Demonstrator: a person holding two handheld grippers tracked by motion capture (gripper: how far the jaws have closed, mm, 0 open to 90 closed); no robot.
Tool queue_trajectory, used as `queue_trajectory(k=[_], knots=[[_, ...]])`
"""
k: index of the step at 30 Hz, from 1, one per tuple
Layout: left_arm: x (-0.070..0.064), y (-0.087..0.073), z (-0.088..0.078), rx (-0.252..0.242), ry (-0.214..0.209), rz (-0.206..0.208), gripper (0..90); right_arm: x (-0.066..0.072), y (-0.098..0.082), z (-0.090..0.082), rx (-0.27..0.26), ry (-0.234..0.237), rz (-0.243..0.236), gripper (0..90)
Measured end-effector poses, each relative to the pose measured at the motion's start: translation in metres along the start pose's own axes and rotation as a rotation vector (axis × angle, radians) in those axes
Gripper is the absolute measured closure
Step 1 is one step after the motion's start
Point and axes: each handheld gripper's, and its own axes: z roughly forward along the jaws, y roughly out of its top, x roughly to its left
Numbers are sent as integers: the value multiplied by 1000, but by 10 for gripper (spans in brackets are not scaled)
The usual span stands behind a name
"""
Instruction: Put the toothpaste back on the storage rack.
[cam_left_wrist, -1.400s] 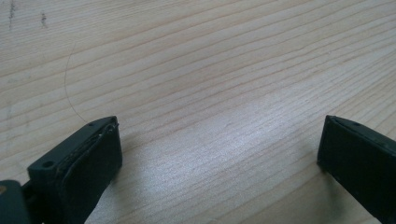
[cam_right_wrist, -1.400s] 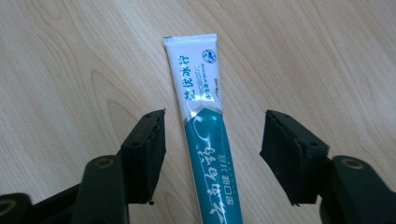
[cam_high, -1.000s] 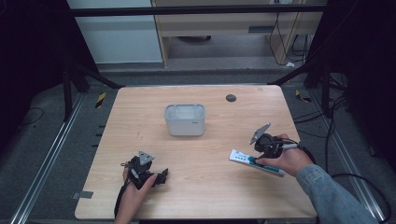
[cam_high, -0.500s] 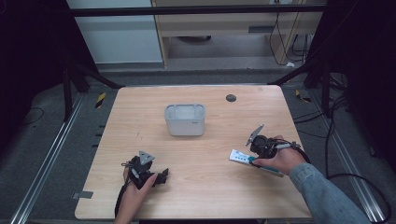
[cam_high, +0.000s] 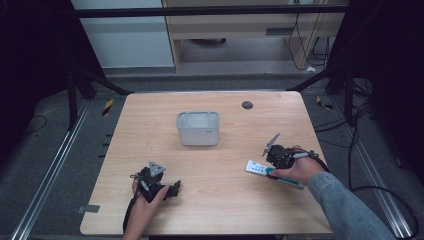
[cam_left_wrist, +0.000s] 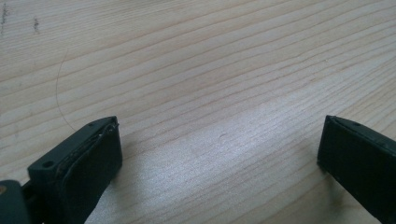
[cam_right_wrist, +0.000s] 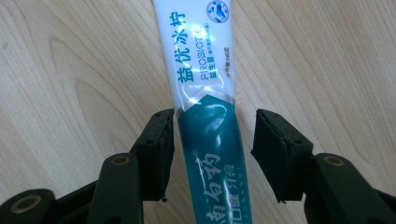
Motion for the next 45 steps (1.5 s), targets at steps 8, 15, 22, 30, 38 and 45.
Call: queue_trajectory(k=[8, 15, 22, 30, 38, 45], knots=[[0, 0, 0, -1, -2, 2, 0, -1, 5, 5, 20, 19, -7, 509], [0, 1, 1, -1, -5, 6, 0, -1, 10, 8, 36, 33, -17, 525], [0, 1, 1, -1, -5, 9, 0, -2, 12, 12, 48, 38, -26, 533], [0, 1, 1, -1, -6, 8, 0, -5, 11, 13, 49, 51, -24, 552], [-1, 1, 1, -1, -6, 9, 0, -6, 12, 14, 55, 56, -17, 571], [-1, 1, 1, -1, -7, 9, 0, -3, 13, 13, 70, 38, -9, 636]])
